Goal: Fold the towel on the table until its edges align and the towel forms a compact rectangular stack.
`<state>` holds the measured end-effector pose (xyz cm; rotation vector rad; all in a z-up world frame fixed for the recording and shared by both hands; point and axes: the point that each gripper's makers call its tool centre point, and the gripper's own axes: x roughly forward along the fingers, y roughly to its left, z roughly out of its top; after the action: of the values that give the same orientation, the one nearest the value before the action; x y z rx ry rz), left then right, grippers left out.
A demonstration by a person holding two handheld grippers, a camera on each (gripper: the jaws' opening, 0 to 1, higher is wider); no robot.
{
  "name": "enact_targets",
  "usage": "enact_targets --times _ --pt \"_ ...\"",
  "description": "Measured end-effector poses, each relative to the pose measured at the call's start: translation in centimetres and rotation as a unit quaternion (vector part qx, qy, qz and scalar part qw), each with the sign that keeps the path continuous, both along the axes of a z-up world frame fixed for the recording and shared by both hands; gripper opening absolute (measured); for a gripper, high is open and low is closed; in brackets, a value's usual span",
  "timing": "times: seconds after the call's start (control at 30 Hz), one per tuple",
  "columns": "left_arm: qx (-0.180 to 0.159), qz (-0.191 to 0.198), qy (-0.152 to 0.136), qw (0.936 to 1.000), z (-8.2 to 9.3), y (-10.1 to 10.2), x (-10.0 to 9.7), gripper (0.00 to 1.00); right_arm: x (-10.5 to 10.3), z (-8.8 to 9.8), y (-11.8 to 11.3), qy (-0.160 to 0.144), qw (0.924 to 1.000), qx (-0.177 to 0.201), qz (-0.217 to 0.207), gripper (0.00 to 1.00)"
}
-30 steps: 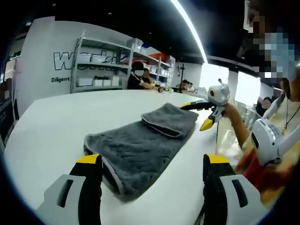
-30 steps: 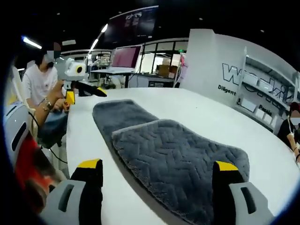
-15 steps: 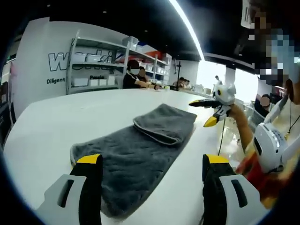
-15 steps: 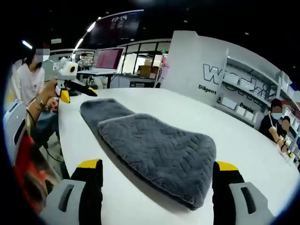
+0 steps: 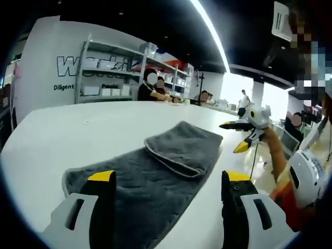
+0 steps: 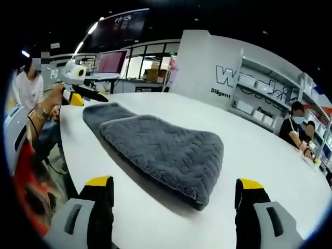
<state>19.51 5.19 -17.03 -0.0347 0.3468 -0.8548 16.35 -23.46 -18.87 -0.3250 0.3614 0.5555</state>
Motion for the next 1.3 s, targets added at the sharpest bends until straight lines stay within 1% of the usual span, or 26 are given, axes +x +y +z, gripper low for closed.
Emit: enact_targets --times 0.1,0.27,0.3,0.43,0.53,0.63,0.8,0.93,1.07,1.17,1.3 --pt "0.001 0.004 0.011 0.9999 -0.6 -0.6 0.5 0.82 -0.1 -0.3 -0.3 0.004 1.0 0.0 -0.003 0.99" --pt "-0.032 -0.007 0.042 0.9986 -0.9 -2.8 0.9 0.81 -0.2 -0.7 -0.6 0.009 0.9999 0.002 -0.005 0.99" --pt "-0.033 -0.007 0.047 0.9983 -1.1 -3.2 1.0 0.81 -0.2 -0.8 -0.7 0.01 0.9999 0.002 -0.007 0.99" --pt "-0.029 -0.02 0.054 0.9979 -1.5 -4.8 1.0 0.82 -0.1 -1.0 -1.1 0.011 0.9998 0.007 -0.014 0.99" --pt "-0.048 -0.031 0.067 0.9961 -1.4 -6.1 1.0 0.81 -0.2 -1.1 -1.1 0.012 0.9998 0.008 -0.013 0.98" --pt "-0.054 -0.034 0.08 0.9948 -1.8 -7.2 1.2 0.8 -0.4 -1.4 -1.1 0.017 0.9998 0.003 -0.009 0.95" --pt "-0.055 -0.03 0.094 0.9936 -2.5 -8.0 1.7 0.8 -0.6 -1.5 -1.1 0.018 0.9998 0.004 -0.006 0.95" --pt "-0.064 -0.031 0.102 0.9922 -2.6 -8.7 1.9 0.77 -0.7 -1.5 -1.5 0.016 0.9998 0.004 -0.009 0.95" --pt "-0.056 -0.034 0.117 0.991 -3.2 -9.4 1.9 0.77 -0.7 -1.7 -1.6 0.018 0.9998 0.005 -0.011 0.95" --pt "-0.051 -0.033 0.121 0.9908 -3.5 -9.6 1.9 0.77 -0.8 -1.7 -1.6 0.019 0.9998 0.006 -0.009 0.95" --pt "-0.052 -0.031 0.127 0.99 -3.5 -9.7 2.0 0.77 -0.9 -1.9 -1.6 0.02 0.9997 0.008 -0.009 0.94"
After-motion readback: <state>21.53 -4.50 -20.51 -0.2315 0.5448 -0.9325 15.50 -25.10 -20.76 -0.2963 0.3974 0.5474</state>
